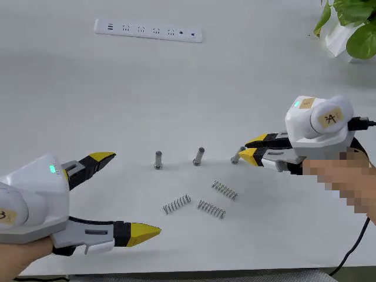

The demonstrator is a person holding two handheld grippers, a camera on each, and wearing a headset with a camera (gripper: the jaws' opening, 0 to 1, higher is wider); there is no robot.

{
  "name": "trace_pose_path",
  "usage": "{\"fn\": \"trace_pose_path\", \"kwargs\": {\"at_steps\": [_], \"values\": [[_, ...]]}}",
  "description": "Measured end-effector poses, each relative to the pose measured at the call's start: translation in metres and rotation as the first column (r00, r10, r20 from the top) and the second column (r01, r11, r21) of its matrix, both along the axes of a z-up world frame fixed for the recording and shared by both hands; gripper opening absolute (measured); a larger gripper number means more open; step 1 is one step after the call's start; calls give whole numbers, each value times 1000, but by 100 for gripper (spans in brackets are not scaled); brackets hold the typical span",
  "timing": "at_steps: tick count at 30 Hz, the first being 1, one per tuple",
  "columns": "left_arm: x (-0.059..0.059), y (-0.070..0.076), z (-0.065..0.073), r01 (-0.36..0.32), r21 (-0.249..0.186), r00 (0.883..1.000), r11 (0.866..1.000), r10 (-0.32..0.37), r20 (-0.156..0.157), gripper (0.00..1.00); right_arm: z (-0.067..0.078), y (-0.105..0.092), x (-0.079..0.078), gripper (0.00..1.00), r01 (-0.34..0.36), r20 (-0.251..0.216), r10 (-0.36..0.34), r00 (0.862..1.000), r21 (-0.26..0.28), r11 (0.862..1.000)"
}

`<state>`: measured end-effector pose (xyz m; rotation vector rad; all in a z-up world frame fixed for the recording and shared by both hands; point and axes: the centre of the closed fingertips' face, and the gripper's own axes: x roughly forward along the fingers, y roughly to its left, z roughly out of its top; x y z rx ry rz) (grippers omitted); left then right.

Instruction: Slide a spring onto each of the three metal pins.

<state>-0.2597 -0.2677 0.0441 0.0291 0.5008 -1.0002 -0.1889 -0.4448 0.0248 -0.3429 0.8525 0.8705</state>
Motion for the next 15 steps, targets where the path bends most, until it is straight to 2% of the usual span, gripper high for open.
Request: {"fn": "trace_pose_path", "kwargs": {"at_steps": [15], "values": [[0,1,3,2,7,1000,1000,-2,10,99,5,-3,0,21,13,26,-13,1000,11,1000]]}}
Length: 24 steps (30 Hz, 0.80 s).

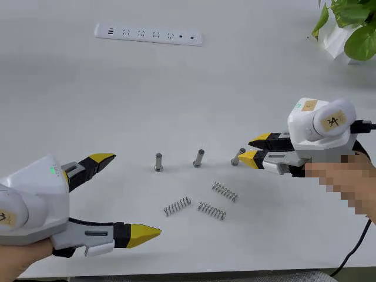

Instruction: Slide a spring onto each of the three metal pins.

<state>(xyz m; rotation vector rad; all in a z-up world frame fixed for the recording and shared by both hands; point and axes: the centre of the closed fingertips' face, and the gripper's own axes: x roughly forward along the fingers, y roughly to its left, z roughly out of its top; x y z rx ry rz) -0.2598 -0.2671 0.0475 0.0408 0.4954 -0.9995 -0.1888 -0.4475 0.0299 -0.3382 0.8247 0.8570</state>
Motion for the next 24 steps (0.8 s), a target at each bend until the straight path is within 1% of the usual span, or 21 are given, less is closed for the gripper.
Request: {"fn": "trace_pose_path", "kwargs": {"at_steps": [11,17,20,24], "values": [[-2,1,3,-1,6,1000,1000,1,11,99,6,-3,0,27,4,28,-4,1000,11,1000],[-4,2,6,0,11,1000,1000,0,17,99,9,-4,-2,33,6,43,-7,999,22,1000],[-5,2,7,1,13,1000,1000,-1,22,99,10,-4,-4,34,2,50,-3,999,25,1000],[-5,2,9,1,16,1000,1000,-2,26,99,12,-4,-6,39,-4,62,2,998,31,1000]]}}
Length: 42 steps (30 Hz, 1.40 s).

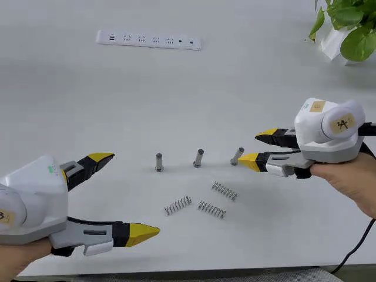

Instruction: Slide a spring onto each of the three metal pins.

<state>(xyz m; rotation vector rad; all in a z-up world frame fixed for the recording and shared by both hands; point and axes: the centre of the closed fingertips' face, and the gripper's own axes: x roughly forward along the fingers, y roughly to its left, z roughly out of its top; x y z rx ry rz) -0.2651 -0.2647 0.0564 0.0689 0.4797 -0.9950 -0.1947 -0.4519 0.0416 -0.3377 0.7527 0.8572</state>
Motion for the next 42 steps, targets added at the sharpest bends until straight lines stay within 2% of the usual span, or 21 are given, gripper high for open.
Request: {"fn": "trace_pose_path", "kwargs": {"at_steps": [15,27,30,35,38,40,42], "values": [[-2,4,6,2,15,1000,1000,-2,23,98,15,-6,-8,53,2,34,-4,999,58,998],[-5,6,11,-2,30,999,1000,1,37,97,24,-12,-26,69,-32,58,26,998,94,995],[-5,6,12,-3,35,999,999,2,39,97,23,-16,-32,74,-35,52,30,998,106,994],[-6,5,11,4,53,999,999,-6,40,95,25,-20,-41,80,-48,65,40,997,128,991],[-8,4,9,7,58,1000,998,-8,27,91,25,-23,-47,83,-52,66,43,997,146,988],[-8,3,8,12,72,999,997,-14,30,90,25,-25,-50,84,-54,67,44,997,149,987],[-9,2,6,18,81,1000,997,-19,18,88,25,-27,-53,87,-51,72,40,997,159,986]]}}
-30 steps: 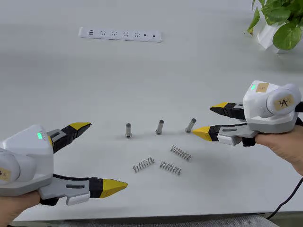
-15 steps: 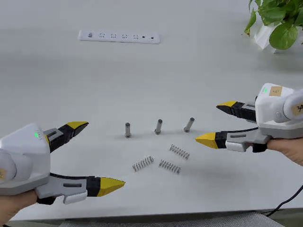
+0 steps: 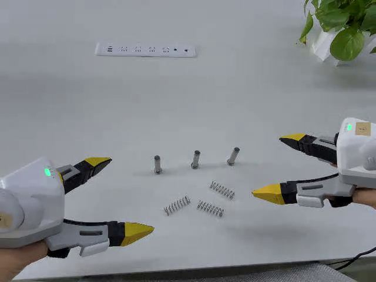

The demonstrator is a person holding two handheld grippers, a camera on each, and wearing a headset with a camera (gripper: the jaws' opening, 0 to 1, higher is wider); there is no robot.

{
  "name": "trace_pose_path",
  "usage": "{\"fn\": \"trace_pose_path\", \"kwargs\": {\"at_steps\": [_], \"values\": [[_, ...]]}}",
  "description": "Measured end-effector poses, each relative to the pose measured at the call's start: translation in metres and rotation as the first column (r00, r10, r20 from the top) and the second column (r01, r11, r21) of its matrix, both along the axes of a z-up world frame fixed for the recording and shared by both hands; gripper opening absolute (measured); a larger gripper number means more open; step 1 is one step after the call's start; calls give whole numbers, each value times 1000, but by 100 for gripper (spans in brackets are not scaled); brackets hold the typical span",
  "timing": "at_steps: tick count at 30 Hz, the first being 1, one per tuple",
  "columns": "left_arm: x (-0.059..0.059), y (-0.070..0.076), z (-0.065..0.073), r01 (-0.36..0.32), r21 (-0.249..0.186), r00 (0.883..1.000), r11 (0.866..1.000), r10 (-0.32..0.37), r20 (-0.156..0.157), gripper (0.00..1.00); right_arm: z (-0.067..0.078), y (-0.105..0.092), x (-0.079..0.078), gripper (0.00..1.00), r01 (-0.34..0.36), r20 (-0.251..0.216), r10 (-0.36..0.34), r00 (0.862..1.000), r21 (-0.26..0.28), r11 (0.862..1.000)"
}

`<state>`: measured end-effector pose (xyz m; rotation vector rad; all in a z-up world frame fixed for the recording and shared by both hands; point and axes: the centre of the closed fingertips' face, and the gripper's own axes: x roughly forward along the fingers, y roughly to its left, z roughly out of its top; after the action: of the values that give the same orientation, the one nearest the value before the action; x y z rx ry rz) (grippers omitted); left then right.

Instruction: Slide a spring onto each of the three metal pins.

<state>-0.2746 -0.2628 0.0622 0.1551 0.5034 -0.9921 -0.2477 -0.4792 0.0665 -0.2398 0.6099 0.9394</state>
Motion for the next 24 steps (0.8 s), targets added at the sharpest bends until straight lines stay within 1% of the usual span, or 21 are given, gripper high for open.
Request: {"fn": "trace_pose_path", "kwargs": {"at_steps": [1,3,5,6,7,8,9,10,12,13,15,18,20,23,24], "values": [[-1,0,-2,2,11,1000,1000,-2,-10,86,0,-1,-2,88,0,1,0,1000,7,1000],[-1,-1,-3,10,26,1000,1000,-10,-4,81,-1,-3,-4,89,-1,1,1,1000,8,1000],[-2,-2,-8,16,53,1000,998,-15,-19,78,-3,-4,-7,90,-1,-3,1,1000,12,1000],[-3,-2,-12,16,78,999,997,-12,-48,74,-4,-6,-8,91,-2,-8,2,1000,12,1000],[-4,-3,-14,21,90,998,996,-16,-61,71,-5,-6,-9,91,-2,-12,2,1000,10,1000],[-4,-5,-15,32,90,998,995,-27,-52,68,-6,-7,-10,90,-2,-13,2,1000,9,1000],[-5,-8,-17,42,105,998,994,-37,-48,66,-6,-8,-11,90,-2,-13,2,1000,8,1000],[-5,-8,-19,45,117,998,992,-39,-55,65,-6,-9,-12,90,-1,-13,1,1000,10,1000],[-8,-9,-27,47,146,994,988,-32,-108,59,-7,-10,-12,90,5,-17,-5,1000,13,1000],[-9,-9,-30,50,156,992,987,-31,-126,56,-8,-11,-13,90,5,-17,-5,1000,11,1000],[-6,-14,-33,54,157,992,986,-34,-124,53,-9,-12,-13,90,8,-19,-8,1000,13,1000],[-5,-18,-40,68,178,989,982,-43,-141,46,-10,-14,-14,90,12,-18,-12,1000,21,1000],[-3,-21,-44,77,202,988,976,-48,-143,40,-11,-15,-15,91,13,-20,-13,1000,26,1000],[-2,-25,-52,93,254,988,963,-56,-147,37,-14,-17,-17,93,5,-21,-4,1000,21,1000],[-2,-30,-55,99,253,987,962,-62,-151,37,-14,-17,-18,94,1,-19,0,1000,24,1000]]}}
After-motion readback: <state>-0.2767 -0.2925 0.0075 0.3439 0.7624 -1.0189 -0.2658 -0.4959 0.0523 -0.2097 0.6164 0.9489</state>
